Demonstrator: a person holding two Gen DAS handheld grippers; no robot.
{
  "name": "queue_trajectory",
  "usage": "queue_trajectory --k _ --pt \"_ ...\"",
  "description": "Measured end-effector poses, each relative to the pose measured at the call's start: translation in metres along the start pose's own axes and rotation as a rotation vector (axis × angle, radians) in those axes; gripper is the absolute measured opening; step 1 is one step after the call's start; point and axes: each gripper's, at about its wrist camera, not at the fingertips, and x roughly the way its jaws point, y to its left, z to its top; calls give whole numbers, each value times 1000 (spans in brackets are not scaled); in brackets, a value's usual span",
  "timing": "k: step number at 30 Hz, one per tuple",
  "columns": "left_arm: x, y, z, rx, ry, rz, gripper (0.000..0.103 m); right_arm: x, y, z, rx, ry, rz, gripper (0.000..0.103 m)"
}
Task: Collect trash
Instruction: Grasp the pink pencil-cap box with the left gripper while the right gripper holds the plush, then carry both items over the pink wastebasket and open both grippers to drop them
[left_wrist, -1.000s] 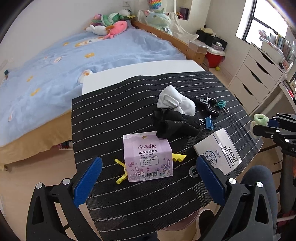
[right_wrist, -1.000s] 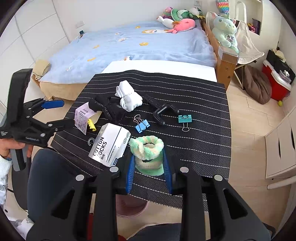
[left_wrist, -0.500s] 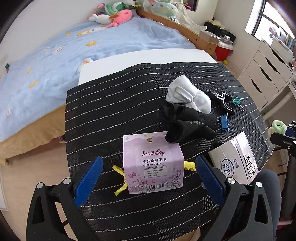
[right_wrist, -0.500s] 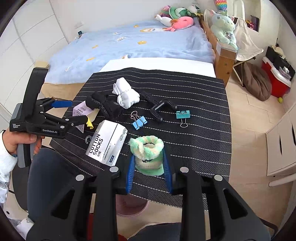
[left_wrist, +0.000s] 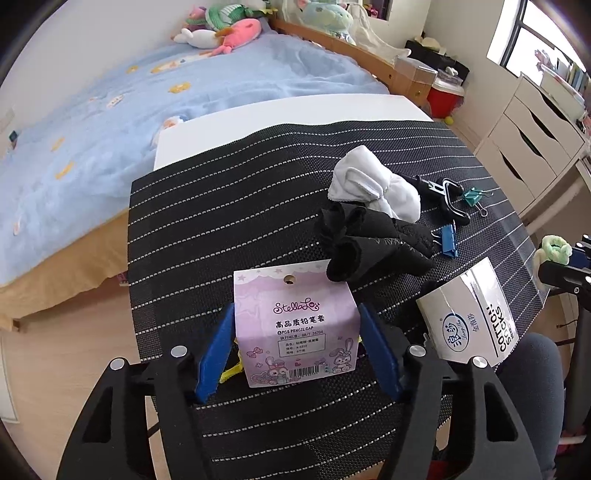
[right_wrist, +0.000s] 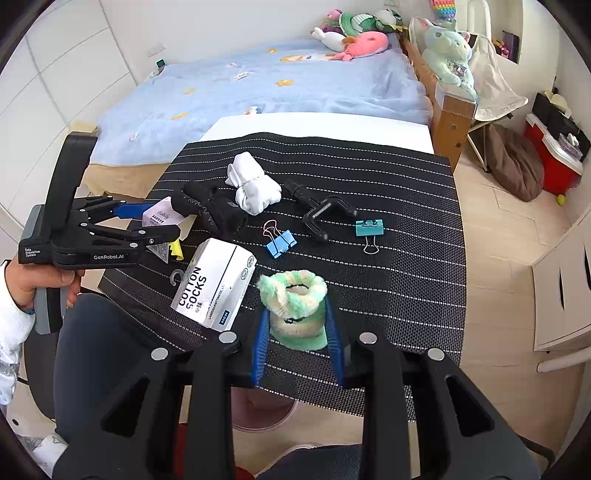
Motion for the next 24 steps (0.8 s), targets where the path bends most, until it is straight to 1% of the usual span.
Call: queue_trajectory --k 11,24 --pt "-21 1 3 8 -76 4 64 1 5 4 -8 -2 8 28" --pt "-64 -5 1 2 -183 -20 64 -14 16 5 -36 -34 13 28"
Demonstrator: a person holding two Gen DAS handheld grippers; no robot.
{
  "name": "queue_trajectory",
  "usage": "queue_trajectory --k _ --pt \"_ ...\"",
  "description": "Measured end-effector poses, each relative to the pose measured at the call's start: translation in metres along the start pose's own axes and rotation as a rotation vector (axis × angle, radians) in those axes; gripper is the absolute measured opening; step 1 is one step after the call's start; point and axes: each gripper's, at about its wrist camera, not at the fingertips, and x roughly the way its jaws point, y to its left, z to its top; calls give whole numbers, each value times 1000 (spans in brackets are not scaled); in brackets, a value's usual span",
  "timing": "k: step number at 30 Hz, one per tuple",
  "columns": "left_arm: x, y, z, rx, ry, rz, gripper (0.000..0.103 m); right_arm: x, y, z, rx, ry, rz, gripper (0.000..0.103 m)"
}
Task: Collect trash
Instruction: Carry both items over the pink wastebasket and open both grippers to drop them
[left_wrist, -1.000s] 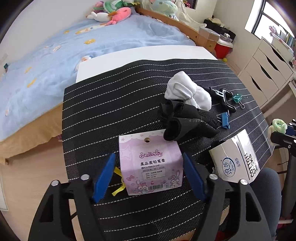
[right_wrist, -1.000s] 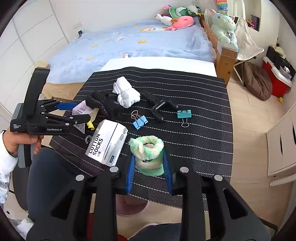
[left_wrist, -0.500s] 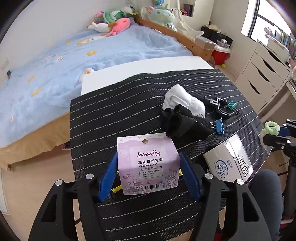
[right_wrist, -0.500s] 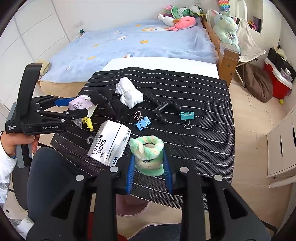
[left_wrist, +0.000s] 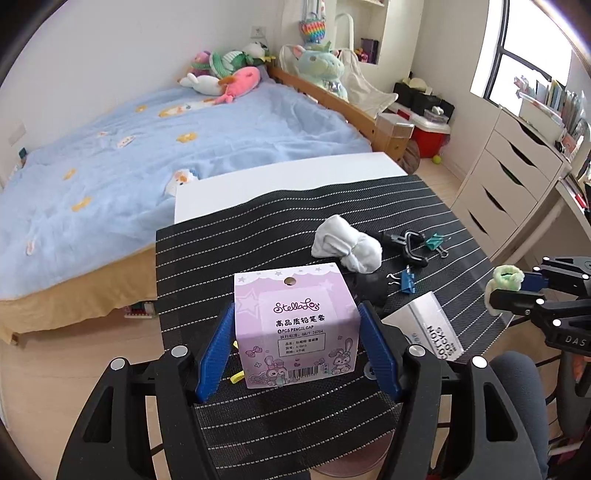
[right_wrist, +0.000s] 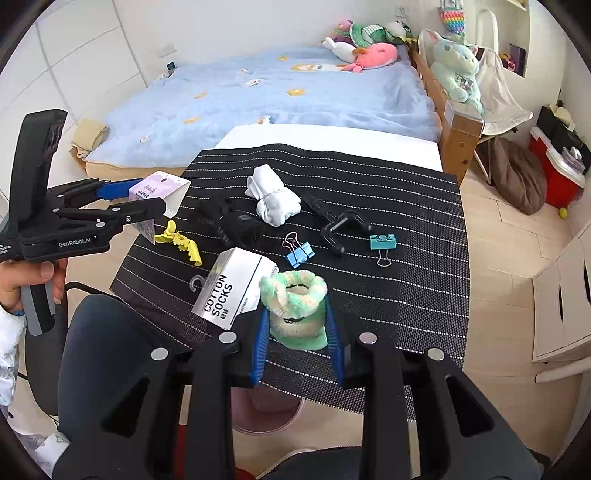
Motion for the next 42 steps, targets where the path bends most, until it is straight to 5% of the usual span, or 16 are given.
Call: queue_trajectory --k 23,42 --pt "-71 -40 -44 57 -93 -85 64 -45 51 -28 -92 -63 56 28" --pt "-81 -39 -101 8 -51 -107 64 -23 88 -80 -129 40 137 28"
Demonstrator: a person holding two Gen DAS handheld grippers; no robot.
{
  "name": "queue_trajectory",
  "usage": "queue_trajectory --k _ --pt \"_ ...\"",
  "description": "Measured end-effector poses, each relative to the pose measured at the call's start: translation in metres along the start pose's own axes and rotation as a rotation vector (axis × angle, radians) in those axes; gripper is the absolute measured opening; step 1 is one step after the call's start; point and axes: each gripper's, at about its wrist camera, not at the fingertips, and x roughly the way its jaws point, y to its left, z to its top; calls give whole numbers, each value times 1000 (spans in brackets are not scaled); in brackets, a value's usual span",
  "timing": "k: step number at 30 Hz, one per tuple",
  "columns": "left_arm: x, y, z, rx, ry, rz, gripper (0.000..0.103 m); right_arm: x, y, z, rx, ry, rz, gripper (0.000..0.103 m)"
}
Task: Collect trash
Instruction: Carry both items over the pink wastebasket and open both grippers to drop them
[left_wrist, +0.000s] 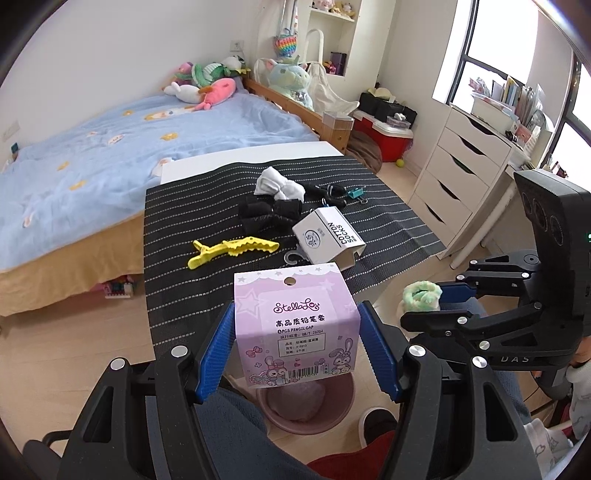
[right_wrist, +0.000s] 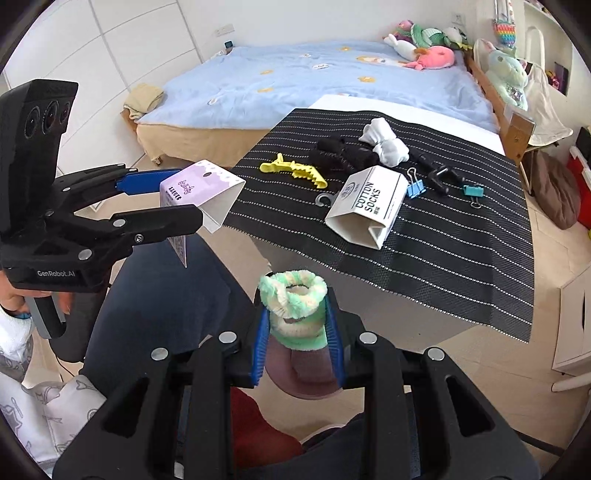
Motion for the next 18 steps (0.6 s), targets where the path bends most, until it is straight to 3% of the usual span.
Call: queue_trajectory --k 4,7,10,18 --pt "0 2 -3 -7 2 -2 64 4 3 0 -4 6 14 33" --pt "1 3 -4 -9 2 -2 64 6 3 0 -5 9 11 67" --pt "1 3 -4 -9 3 -2 64 6 0 0 4 6 -5 85" --pt "5 2 -6 0 16 -12 64 -2 -12 -6 39 0 -50 92"
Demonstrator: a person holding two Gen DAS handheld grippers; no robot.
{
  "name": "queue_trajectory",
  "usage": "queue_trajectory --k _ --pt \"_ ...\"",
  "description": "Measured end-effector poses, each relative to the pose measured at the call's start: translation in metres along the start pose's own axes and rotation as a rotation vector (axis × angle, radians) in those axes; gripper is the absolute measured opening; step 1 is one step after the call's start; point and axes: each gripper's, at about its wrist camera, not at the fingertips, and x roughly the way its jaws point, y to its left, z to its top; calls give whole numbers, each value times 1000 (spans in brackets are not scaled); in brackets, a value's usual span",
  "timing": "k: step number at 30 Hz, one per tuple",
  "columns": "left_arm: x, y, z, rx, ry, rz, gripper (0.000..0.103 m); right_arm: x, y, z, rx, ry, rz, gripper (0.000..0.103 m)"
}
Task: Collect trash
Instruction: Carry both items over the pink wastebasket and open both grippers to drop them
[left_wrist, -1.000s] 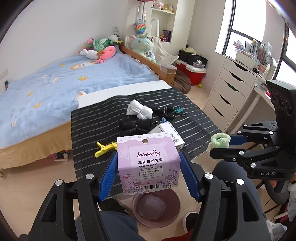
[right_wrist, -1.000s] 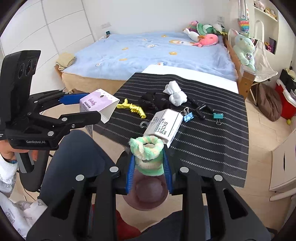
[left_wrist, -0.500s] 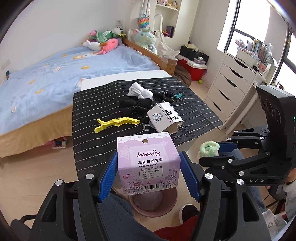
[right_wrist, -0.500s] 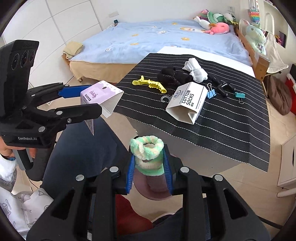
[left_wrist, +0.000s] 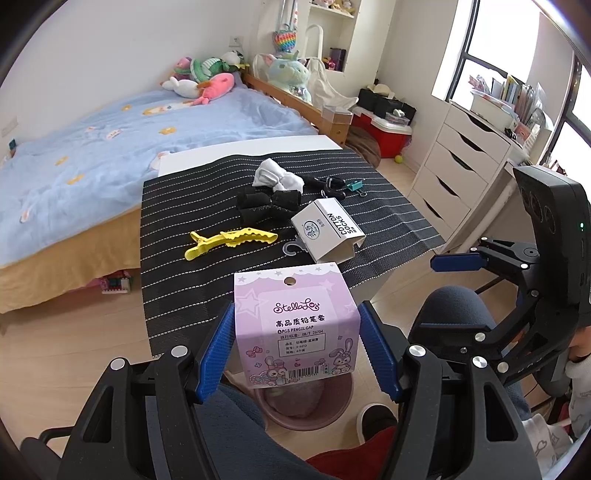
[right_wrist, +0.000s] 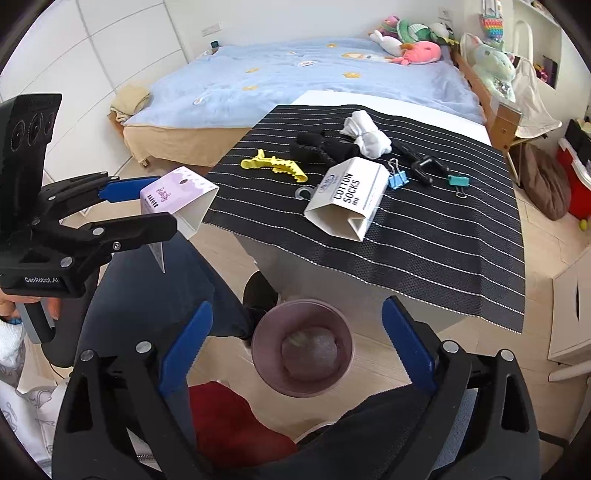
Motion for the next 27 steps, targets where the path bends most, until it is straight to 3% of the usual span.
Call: queue_trajectory --k 27 --pt "15 -31 -2 76 64 -64 66 -32 -39 -14 89 -61 -91 95"
